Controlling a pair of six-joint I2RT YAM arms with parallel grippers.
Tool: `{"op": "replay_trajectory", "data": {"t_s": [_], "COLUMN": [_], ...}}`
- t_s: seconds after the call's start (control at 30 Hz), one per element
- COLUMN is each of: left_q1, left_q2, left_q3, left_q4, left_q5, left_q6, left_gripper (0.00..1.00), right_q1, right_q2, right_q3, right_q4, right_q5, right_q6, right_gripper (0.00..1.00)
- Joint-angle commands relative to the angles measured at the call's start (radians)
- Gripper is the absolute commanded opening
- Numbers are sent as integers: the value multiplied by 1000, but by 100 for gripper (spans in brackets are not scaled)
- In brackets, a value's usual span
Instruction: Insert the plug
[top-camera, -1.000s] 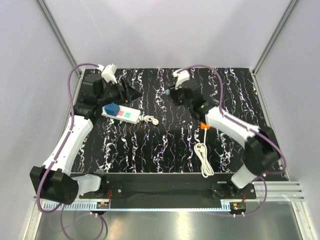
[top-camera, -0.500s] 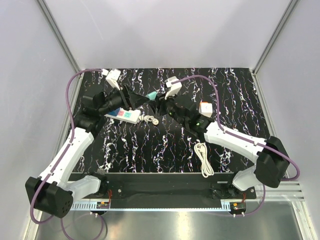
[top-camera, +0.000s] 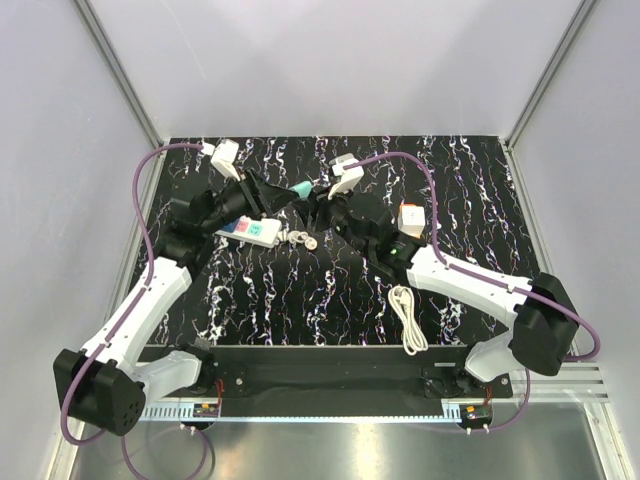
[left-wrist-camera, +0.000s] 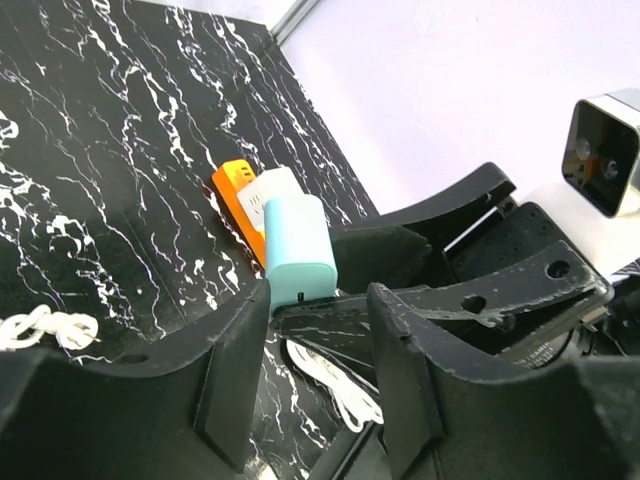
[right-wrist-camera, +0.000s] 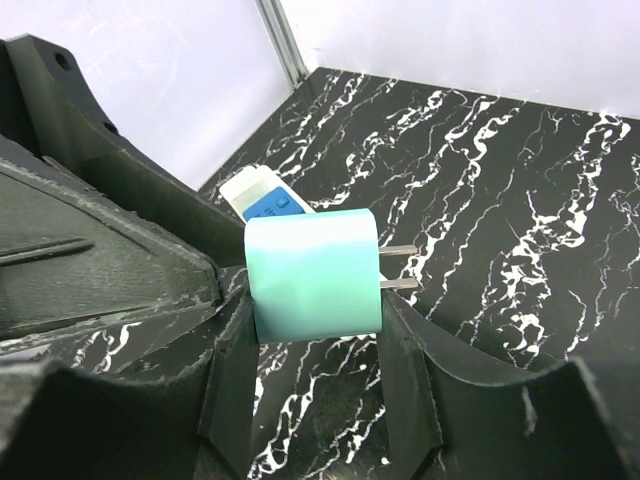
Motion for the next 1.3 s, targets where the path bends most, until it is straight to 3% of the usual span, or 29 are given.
{"op": "replay_trajectory", "data": {"t_s": [0.0,0.2,0.27,0.37,0.4,0.43,0.53,0.6,0.67,0.7,0.8,0.97,1.07,1.2,1.27], "left_q1": [-6,-7,-7,-6,-7,-7,-7,-7,-7,-7,2,92,140,152,151], "left_q2": [0,-9,-14,-17,-19,-16,-12,-11,-12,-17,-22,56,153,308,346], "left_q3": [-12,-34,-42,-43,-46,-45,-48,-54,-55,-51,15,197,299,425,474], "left_q4": [77,74,75,84,92,94,117,143,149,129,-42,-427,-572,-775,-801], "left_q5": [-41,-57,-62,-58,-51,-41,-1,30,80,96,131,206,203,41,-72], "left_q6": [3,10,12,9,7,6,-7,-11,-4,27,181,422,512,610,628], "left_gripper": [52,63,63,51,44,30,7,0,0,0,0,0,0,0,0], "right_q1": [36,37,37,37,37,37,37,37,37,37,37,37,37,37,37], "right_q2": [-34,-30,-27,-27,-27,-28,-25,-17,-20,-30,-94,-305,-454,-646,-694], "right_q3": [17,10,6,5,2,-4,-9,-3,-6,-19,-64,-190,-294,-394,-412], "right_q4": [108,127,134,139,145,151,168,158,147,147,106,-49,-103,-180,-217], "right_q5": [-14,-34,-39,-43,-45,-51,-71,-86,-99,-114,-134,-140,-114,31,73], "right_q6": [36,59,65,72,79,83,91,100,111,114,112,146,177,220,214], "right_gripper": [0,0,0,0,0,0,0,23,48,69,95,100,100,100,100]}}
